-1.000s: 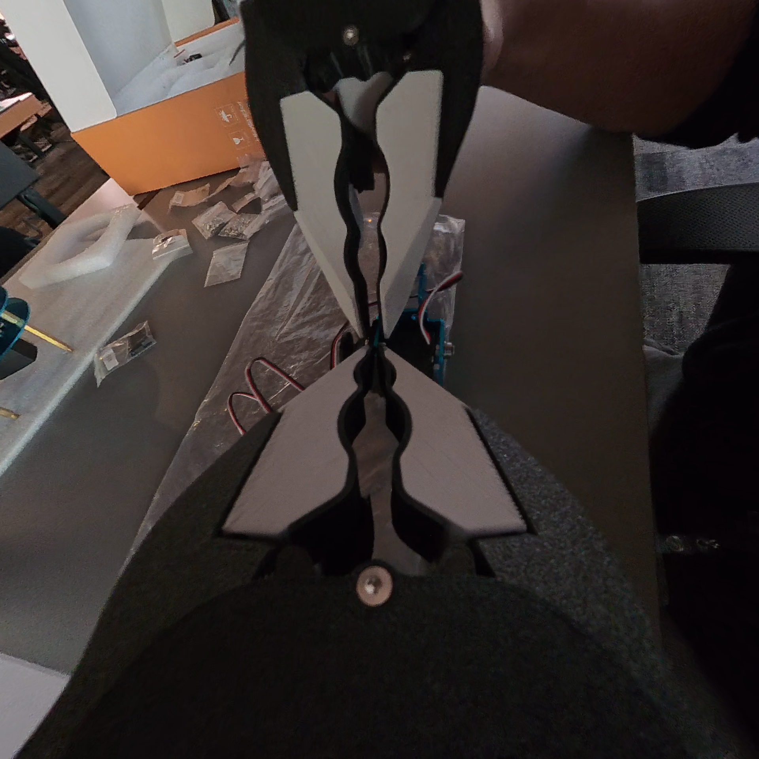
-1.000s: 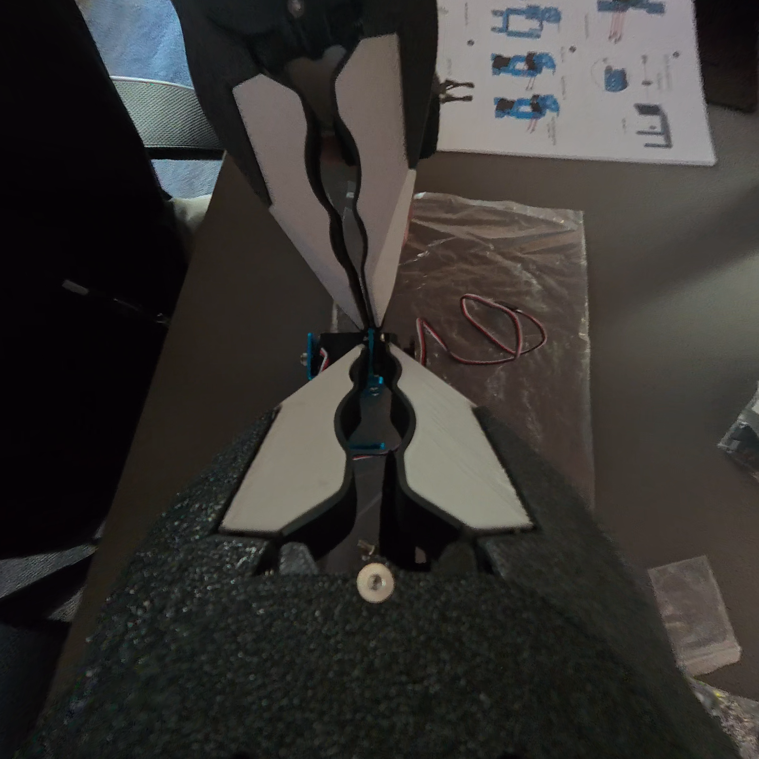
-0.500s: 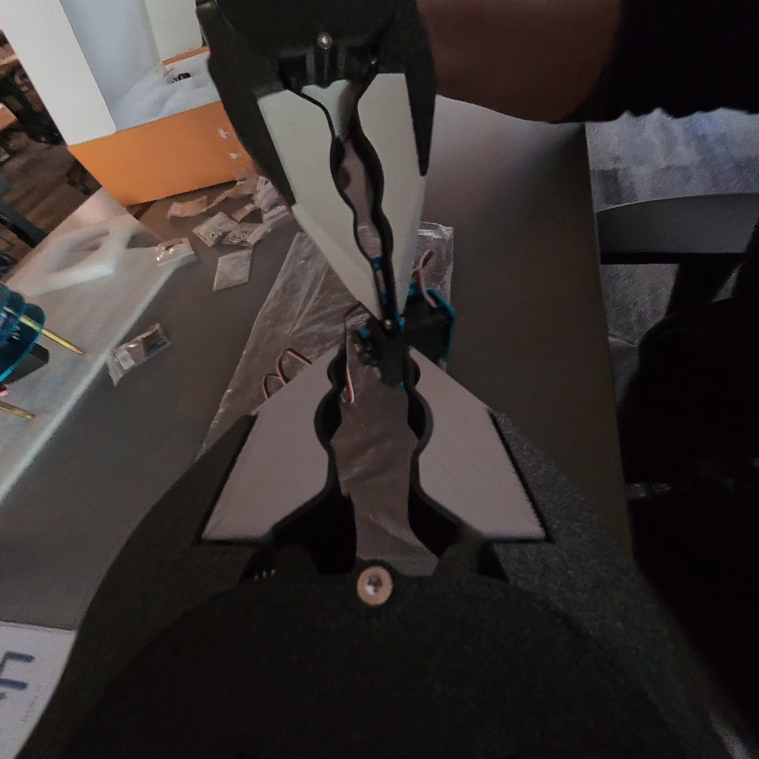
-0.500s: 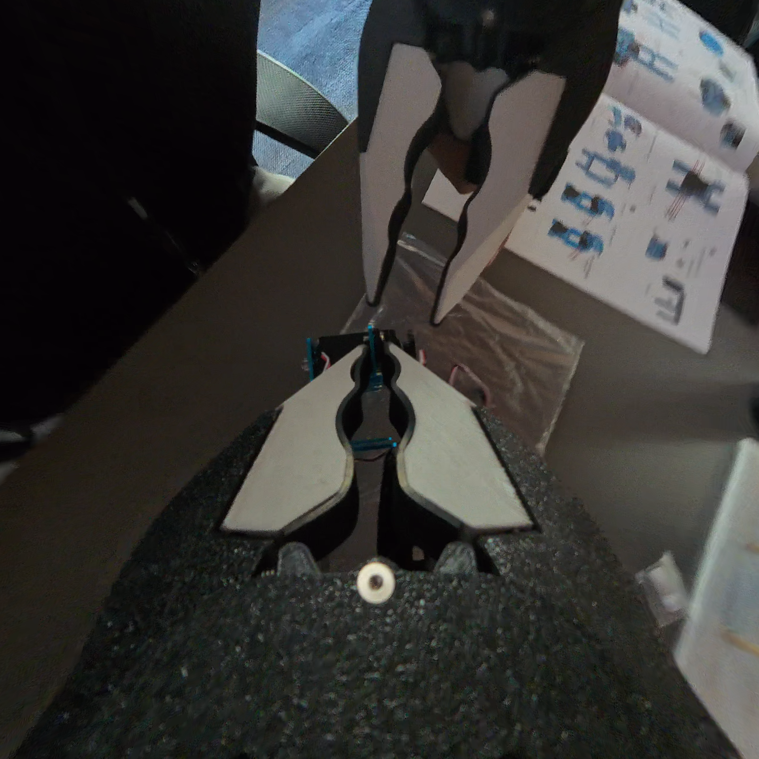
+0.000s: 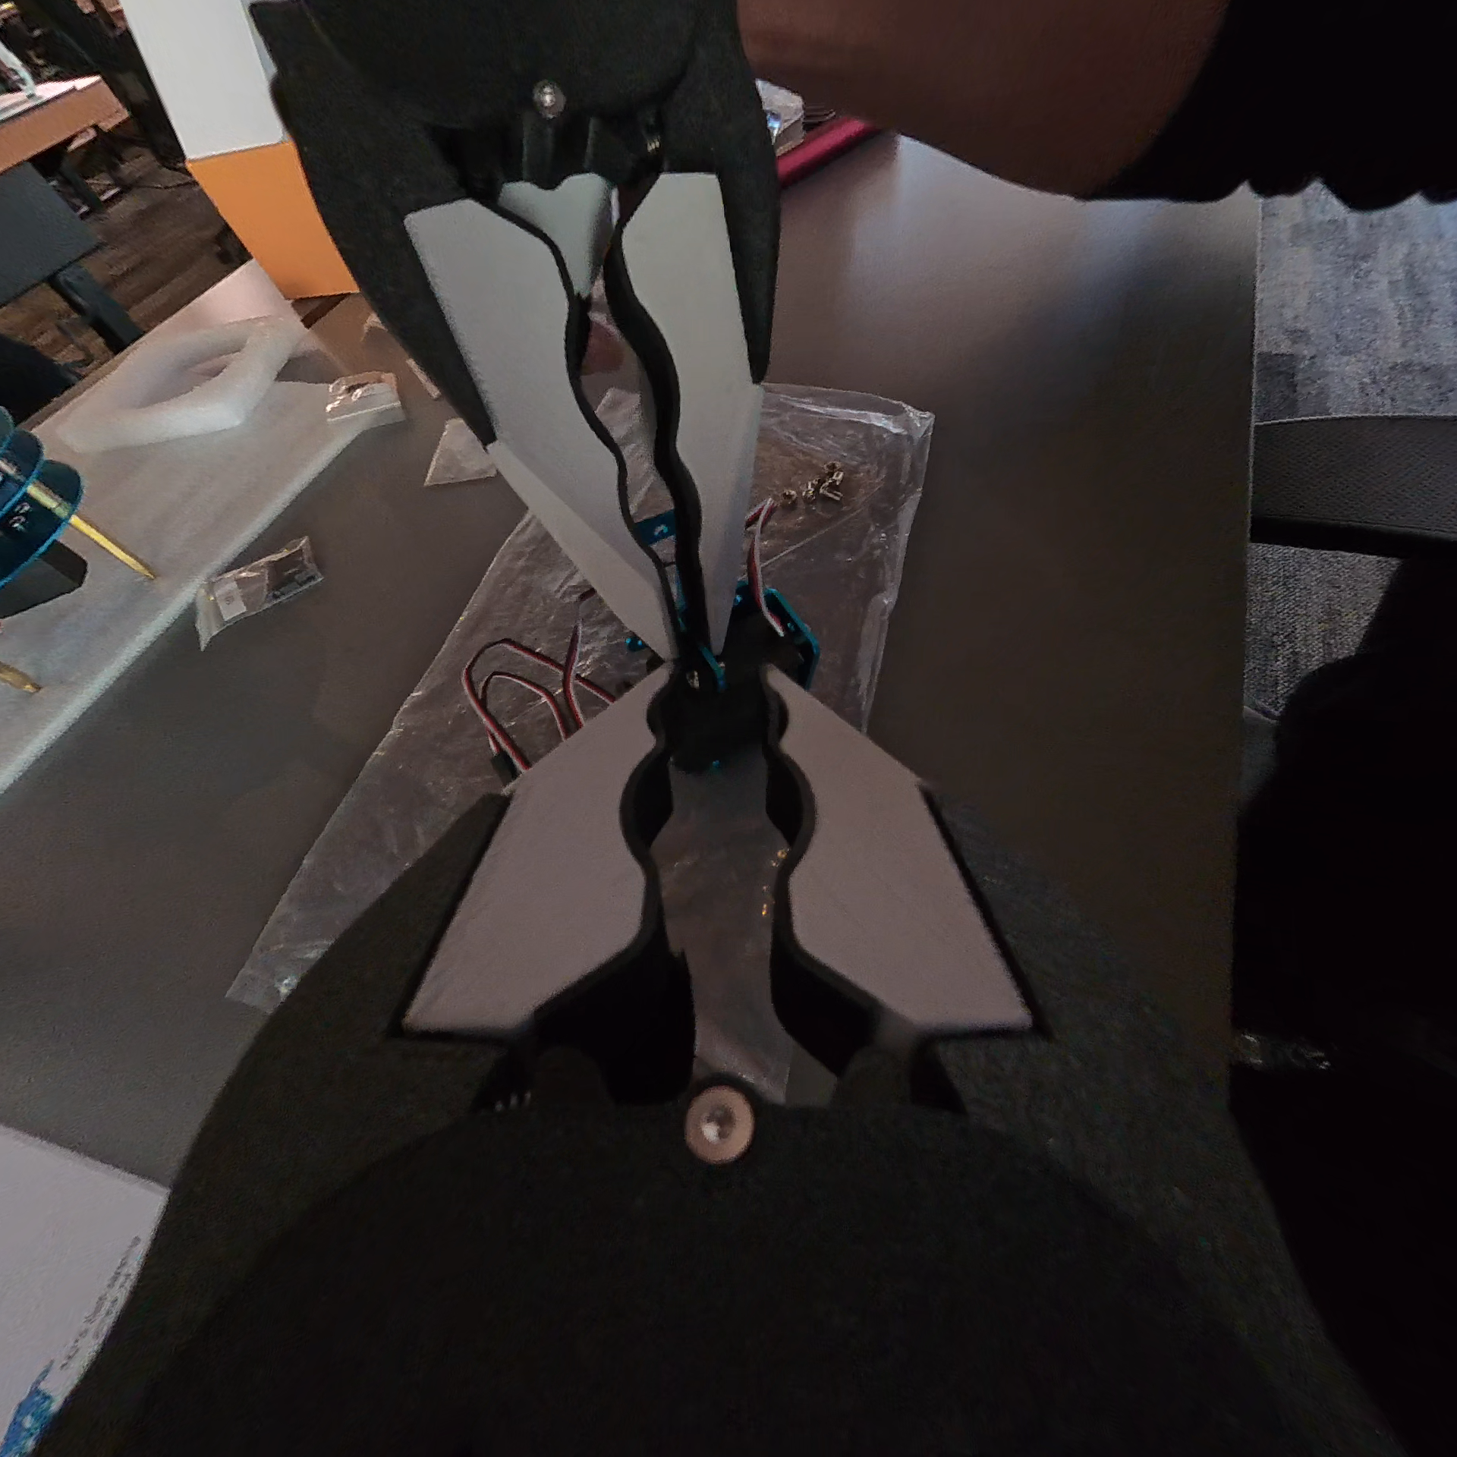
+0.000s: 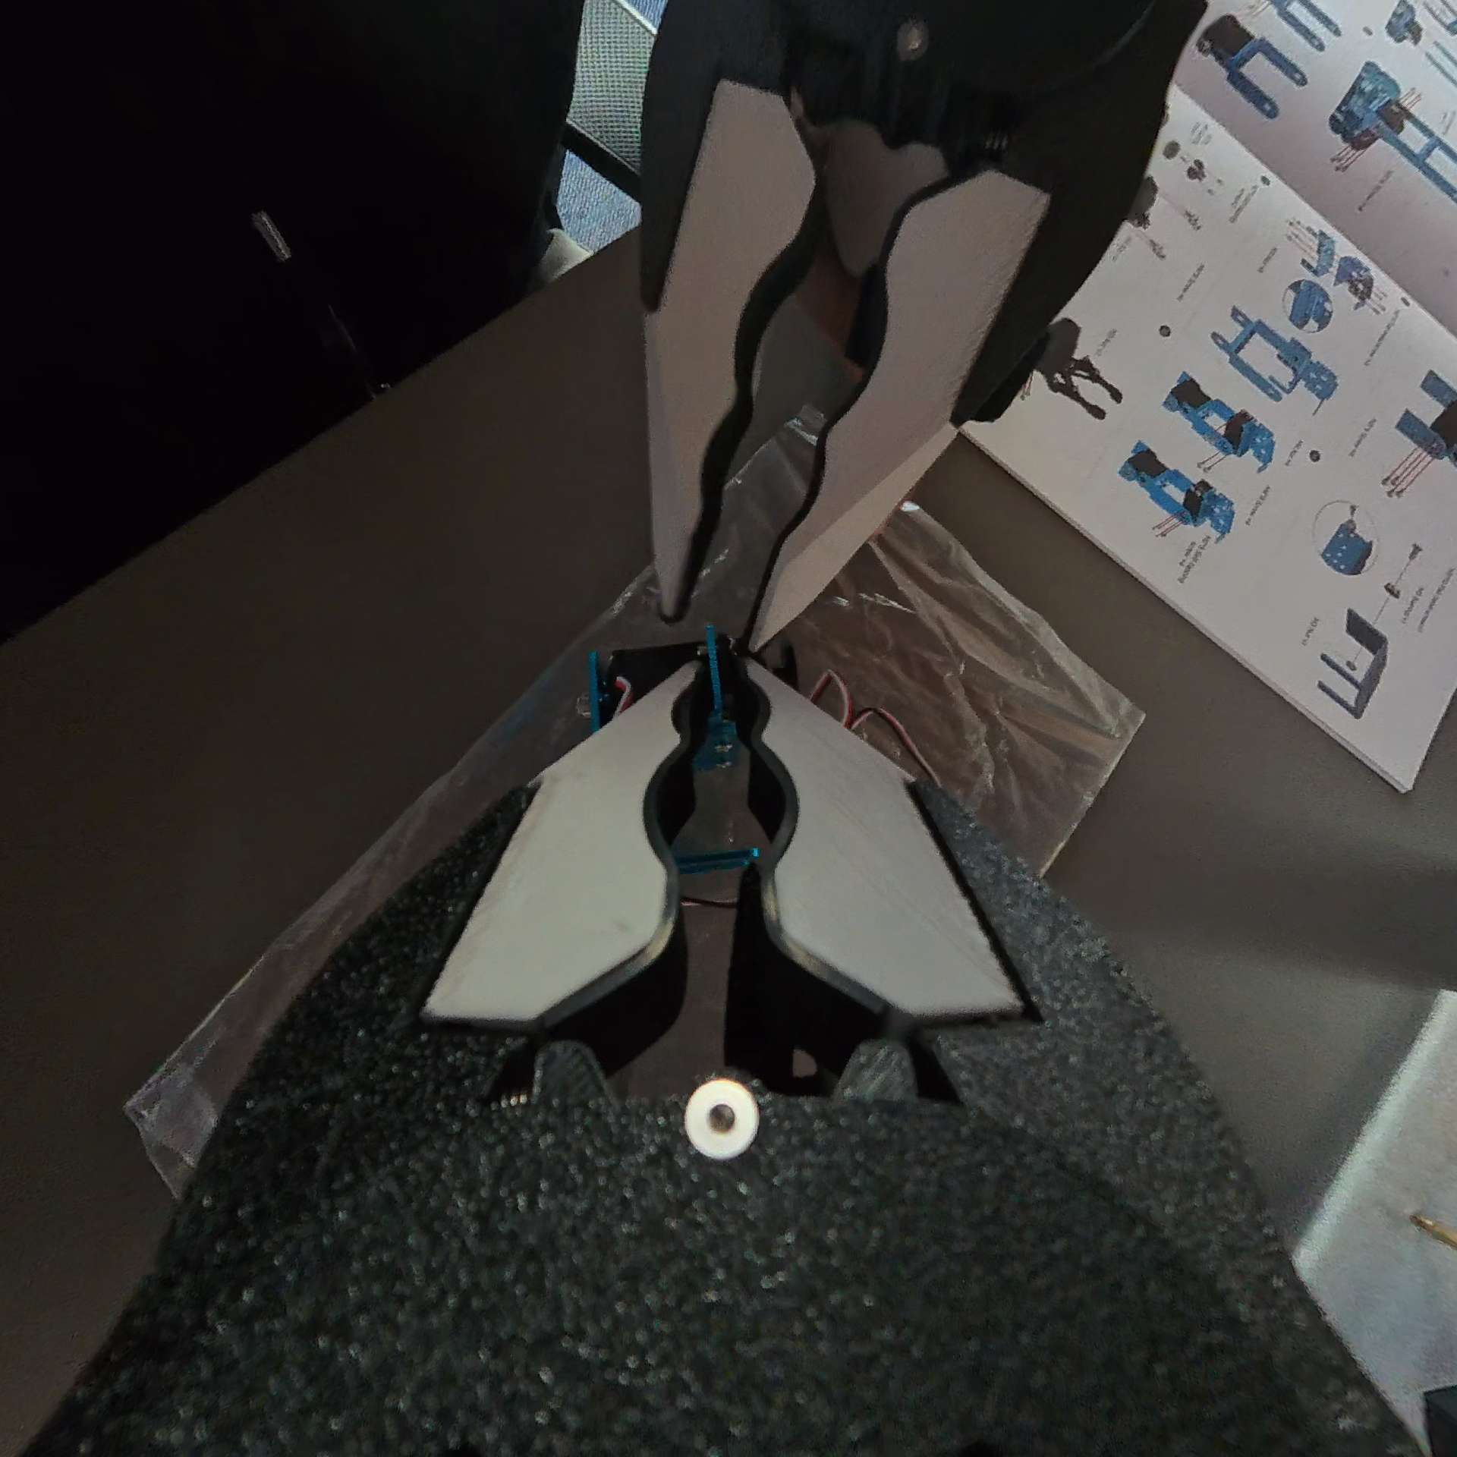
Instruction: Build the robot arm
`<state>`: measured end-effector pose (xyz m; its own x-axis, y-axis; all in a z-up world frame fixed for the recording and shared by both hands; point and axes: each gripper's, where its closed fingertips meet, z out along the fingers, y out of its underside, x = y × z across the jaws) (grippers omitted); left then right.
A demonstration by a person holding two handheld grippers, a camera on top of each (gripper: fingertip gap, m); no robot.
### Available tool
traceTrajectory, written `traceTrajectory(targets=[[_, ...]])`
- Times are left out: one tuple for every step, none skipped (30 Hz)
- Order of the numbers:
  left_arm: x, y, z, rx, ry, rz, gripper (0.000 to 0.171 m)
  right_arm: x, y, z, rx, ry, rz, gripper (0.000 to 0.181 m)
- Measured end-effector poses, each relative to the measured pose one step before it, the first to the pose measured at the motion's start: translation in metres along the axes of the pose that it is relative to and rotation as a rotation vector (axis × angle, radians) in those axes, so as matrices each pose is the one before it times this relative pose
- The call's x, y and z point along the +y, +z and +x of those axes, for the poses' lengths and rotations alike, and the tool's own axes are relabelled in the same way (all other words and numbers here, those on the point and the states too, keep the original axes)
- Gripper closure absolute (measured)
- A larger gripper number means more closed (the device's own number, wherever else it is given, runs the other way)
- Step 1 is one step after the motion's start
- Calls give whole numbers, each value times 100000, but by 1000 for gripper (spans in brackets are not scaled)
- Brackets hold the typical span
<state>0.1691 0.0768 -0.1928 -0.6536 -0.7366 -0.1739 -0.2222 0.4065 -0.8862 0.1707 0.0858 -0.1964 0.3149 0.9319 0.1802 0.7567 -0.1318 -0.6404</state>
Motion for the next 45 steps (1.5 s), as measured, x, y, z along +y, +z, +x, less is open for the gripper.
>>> traceTrajectory(targets=[[131,78,-93,-1610,120,-1129,163,-19,11,-43,488,1060,975,177],[18,51,111,-643,542,-236,163,-9,6,-92,217,836,767,176],[-44,61,139,-701,600,86,163,-27,-3,-190,-57,344,1044,176],[-42,72,52,-1363,751,-46,163,17,-35,-66,723,131,1111,176],[-28,97,24,-1436,1224,-56,164,38,-55,-46,680,475,1022,175],[-36,75,34,-1196,1411,-126,163,29,-46,-74,532,825,1005,175],[-36,65,21,-1167,1001,-218,163,23,-44,-54,685,454,1125,176],[-45,67,-32,-1289,367,-173,164,23,-56,4,869,591,1188,176],[-56,58,-6,-1301,272,11,164,32,-70,-4,672,1237,1211,176],[-71,60,-12,-1396,486,57,164,19,-70,-16,491,1953,1324,176],[-43,70,-75,-1839,165,-312,165,20,-98,10,705,1995,1209,175],[-35,89,-74,-1858,-309,-608,165,49,-143,209,2274,1741,1004,173],[-106,88,0,-1291,-371,-238,165,56,-221,224,2618,1892,472,167],[-157,98,29,-1083,-192,157,165,50,-391,113,1981,2678,-426,165],[-144,99,74,-790,-71,199,165,-26,-550,50,1979,4208,-671,164],[-162,97,133,-307,-212,232,165,-250,-696,39,2274,4451,611,164],[-150,91,103,-356,-517,76,165,-352,-789,4,2903,4799,1405,157],[-113,94,15,-753,-1020,-262,165,-119,-852,155,5153,7376,-204,149],[-79,74,-8,-858,-1746,-404,165,177,-827,-47,5000,7607,-1714,145],[-84,54,46,-579,-2353,-303,165,204,-630,-737,2198,6572,10,135],[-75,43,151,31,-2319,-91,165,379,-385,-485,5527,7049,573,130],[-73,28,269,549,-1517,12,165,745,-238,-328,7472,6066,-243,129],[-38,39,217,203,-705,-44,164,898,-19,-664,6365,3991,-47,123],[-46,38,64,-800,-304,-97,164,836,152,-632,7068,3806,872,121],[-47,59,-5,-1317,81,-39,164,874,183,80,10701,4673,54,122],[-51,65,0,-1085,397,73,164,917,190,-3,9276,3721,-1887,121],[-76,72,34,-612,542,115,165,608,141,-573,5433,3403,-558,122],[-59,79,32,-322,459,41,165,308,19,-733,3327,4411,1255,121],[-21,54,-38,-424,14,-188,165,242,-3,-742,1469,6684,1354,124],[12,35,-135,-574,-537,-430,165,218,171,-1033,-2489,7215,1164,124],[19,10,-146,-500,-816,-390,164,82,443,-957,-3737,5817,1278,121],[28,-3,-145,-431,-779,-308,165,48,599,-222,-475,2438,-23,115],[41,-16,-156,-532,-631,-418,165,137,617,772,5207,-543,-1617,110],[71,-29,-173,-682,-598,-551,165,-36,520,785,5472,-1748,-1841,106],[95,-57,-148,-613,-851,-555,165,-506,356,398,2925,-1729,-81,104],[93,-60,-90,-155,-1405,-417,165,-816,261,111,600,-1437,1883,106],[83,-86,-20,385,-2024,-243,165,-638,351,216,693,-772,2142,109],[75,-84,-2,669,-2285,-147,166,-153,472,284,575,-266,-414,111],[59,-79,-6,563,-1796,-46,166,-81,434,120,-695,-540,-1514,113],[17,-87,-66,61,-976,145,165,-360,272,15,-1287,-1189,585,115],[-17,-100,-104,-266,-249,307,165,-87,195,348,577,-1969,-605,129],[34,-68,-86,-260,264,26,165,104,120,247,-208,-4038,-1932,151],[65,-3,-57,-108,818,-96,165,-151,52,-40,-2346,-2869,-165,156],[72,37,-30,244,1426,38,165,24,103,56,-2308,-1195,-1085,155],[51,25,-22,580,1431,151,164,79,95,56,-3106,-584,-1358,154]])
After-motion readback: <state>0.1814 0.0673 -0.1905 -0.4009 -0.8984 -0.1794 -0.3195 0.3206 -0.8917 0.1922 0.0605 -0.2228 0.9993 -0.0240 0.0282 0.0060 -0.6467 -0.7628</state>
